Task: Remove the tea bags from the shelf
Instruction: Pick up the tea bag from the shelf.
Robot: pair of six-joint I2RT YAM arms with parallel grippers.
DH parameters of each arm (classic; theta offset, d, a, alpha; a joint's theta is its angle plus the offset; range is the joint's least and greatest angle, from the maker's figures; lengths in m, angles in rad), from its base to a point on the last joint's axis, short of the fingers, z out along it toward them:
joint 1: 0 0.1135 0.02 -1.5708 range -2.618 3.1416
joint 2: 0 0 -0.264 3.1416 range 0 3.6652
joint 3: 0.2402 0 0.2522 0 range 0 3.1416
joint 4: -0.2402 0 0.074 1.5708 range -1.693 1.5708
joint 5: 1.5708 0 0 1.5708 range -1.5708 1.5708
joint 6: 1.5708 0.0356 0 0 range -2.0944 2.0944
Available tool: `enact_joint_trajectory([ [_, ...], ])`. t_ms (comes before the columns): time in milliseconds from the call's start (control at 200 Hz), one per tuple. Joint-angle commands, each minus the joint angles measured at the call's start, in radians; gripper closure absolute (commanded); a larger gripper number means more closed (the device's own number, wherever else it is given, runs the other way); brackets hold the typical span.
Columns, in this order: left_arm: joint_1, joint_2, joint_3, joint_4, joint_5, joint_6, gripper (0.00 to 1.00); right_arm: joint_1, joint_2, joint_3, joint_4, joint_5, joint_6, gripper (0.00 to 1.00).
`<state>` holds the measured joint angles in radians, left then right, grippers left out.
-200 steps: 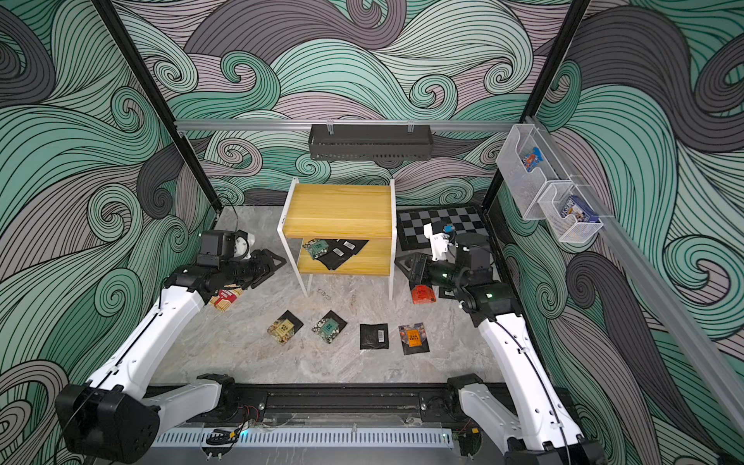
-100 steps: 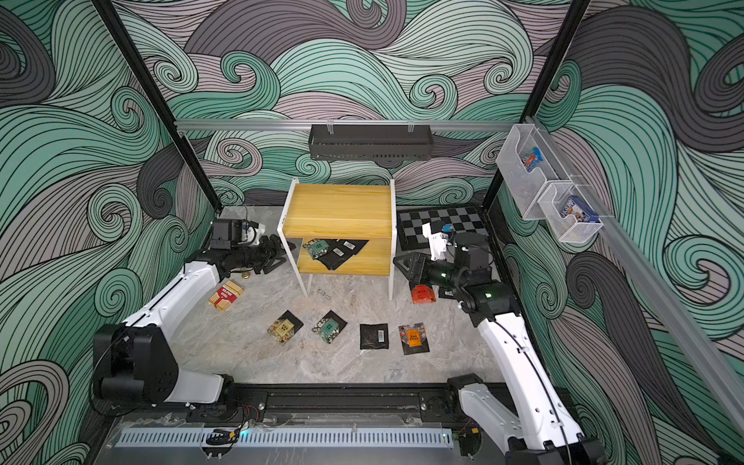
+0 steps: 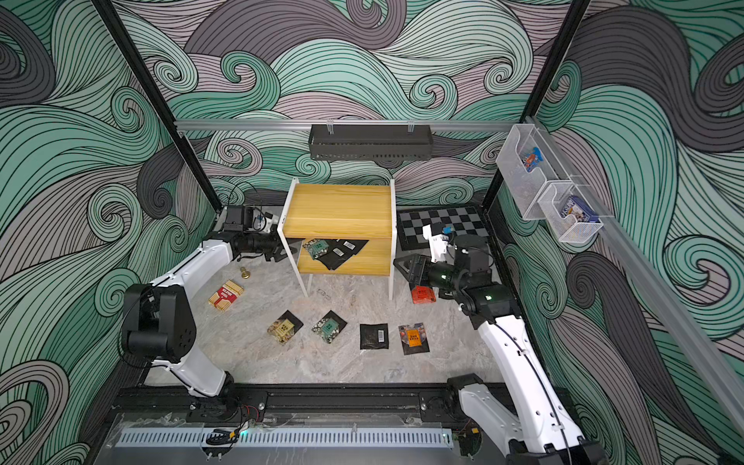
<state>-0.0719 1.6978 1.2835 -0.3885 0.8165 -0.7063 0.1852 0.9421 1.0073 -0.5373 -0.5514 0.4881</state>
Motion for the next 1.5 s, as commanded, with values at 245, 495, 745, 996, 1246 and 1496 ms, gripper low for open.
enact_joint_trajectory([
  [245,-0.046,0.053,0.077,-0.097,0.023,0.085,0.36,0.013,-0.023,-0.029,0.018,0.016,0.021,0.53],
  [495,-0.057,0.074,0.081,-0.124,-0.01,0.115,0.42,0.017,-0.038,-0.041,0.017,0.024,0.029,0.53],
  [745,-0.053,0.072,0.09,-0.153,-0.039,0.144,0.53,0.017,-0.04,-0.041,0.019,0.032,0.033,0.53],
  [996,-0.023,0.051,0.085,-0.174,-0.052,0.162,0.62,0.017,-0.031,-0.035,0.02,0.028,0.031,0.53],
  [1246,0.008,0.037,0.081,-0.187,-0.054,0.171,0.71,0.016,-0.025,-0.033,0.022,0.023,0.03,0.53],
  [1496,0.04,0.005,0.081,-0.194,-0.05,0.175,0.86,0.017,-0.02,-0.032,0.021,0.022,0.026,0.53],
])
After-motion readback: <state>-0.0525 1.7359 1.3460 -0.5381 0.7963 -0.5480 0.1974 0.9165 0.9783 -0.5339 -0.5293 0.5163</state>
